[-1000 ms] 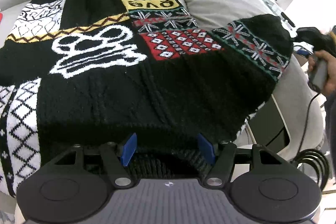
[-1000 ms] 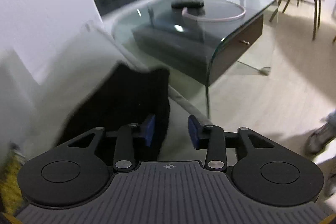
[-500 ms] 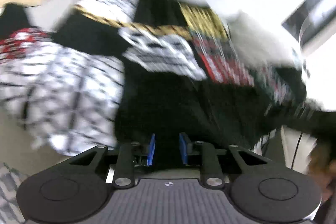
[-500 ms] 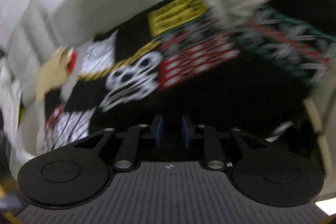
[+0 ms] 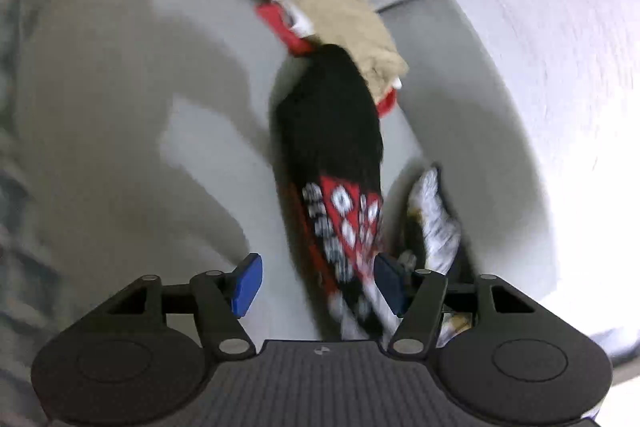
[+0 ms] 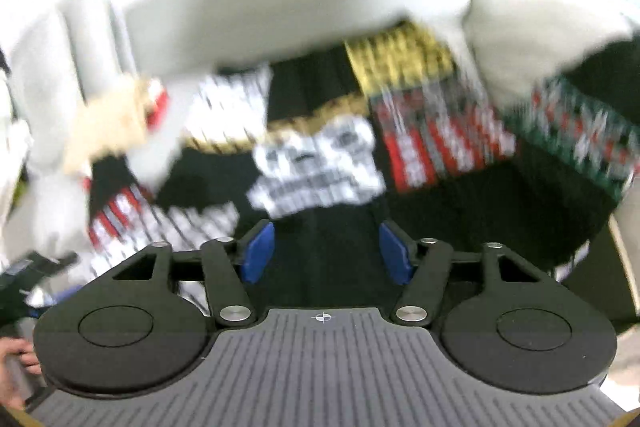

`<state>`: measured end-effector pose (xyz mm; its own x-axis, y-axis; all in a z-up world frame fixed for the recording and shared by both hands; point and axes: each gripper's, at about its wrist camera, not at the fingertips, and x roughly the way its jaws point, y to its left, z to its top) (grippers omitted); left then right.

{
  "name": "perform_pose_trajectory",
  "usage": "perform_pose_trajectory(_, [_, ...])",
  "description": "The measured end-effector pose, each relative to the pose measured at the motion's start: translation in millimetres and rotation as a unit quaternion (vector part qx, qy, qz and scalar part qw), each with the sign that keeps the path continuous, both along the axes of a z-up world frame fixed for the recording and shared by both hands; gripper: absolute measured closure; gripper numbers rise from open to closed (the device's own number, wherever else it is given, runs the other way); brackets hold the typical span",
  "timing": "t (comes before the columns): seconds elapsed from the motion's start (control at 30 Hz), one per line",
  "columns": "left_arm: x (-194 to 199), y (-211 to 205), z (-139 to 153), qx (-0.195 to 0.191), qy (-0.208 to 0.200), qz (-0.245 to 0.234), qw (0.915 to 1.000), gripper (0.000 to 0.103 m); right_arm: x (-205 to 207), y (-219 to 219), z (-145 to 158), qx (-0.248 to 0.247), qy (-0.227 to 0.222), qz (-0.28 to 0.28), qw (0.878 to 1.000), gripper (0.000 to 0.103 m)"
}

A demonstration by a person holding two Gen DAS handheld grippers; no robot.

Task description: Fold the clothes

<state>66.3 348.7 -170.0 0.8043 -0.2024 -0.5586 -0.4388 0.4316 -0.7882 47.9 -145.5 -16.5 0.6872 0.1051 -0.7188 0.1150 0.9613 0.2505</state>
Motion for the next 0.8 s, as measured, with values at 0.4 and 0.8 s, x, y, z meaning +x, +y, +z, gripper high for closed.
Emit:
perform_pose_trajectory(0.4, [100.8,68.4,-40.0,-0.148,-0.03,0.088,0.9846,0.09,-2.7,17.8,13.6,-0.009,-0.062,-0.006,0.998,0.036])
perform_pose_trajectory(0.8, [86.2,-5.3,57.8,0.389,0.04,-0.025,0.9201,0.087,-2.6,15.0,-3.9,0.006,-0.019,-0.007,1.0,0.037])
